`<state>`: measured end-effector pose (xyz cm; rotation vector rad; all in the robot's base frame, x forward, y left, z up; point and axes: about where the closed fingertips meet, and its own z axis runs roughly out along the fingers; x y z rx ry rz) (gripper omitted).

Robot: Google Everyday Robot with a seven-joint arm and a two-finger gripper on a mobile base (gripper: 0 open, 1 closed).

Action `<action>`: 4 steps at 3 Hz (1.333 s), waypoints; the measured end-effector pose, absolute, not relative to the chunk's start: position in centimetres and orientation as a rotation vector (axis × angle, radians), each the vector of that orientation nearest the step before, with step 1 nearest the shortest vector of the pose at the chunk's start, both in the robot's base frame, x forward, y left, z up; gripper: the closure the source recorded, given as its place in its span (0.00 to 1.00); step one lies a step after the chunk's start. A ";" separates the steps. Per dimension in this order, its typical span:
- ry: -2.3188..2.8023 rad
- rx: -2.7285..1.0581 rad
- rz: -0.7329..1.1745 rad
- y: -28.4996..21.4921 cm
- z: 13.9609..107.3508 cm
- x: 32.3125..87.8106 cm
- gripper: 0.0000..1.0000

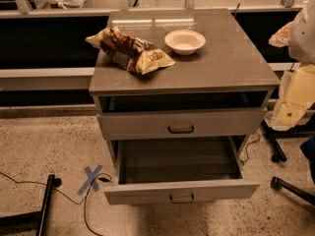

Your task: Close middle drawer

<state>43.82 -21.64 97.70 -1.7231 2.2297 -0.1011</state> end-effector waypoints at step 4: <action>2.283 -1.639 0.193 -25.0 81.0 42.6 0.00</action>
Offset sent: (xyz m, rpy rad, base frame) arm 0.0043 -0.0074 -0.0298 0.0183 0.0142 0.0306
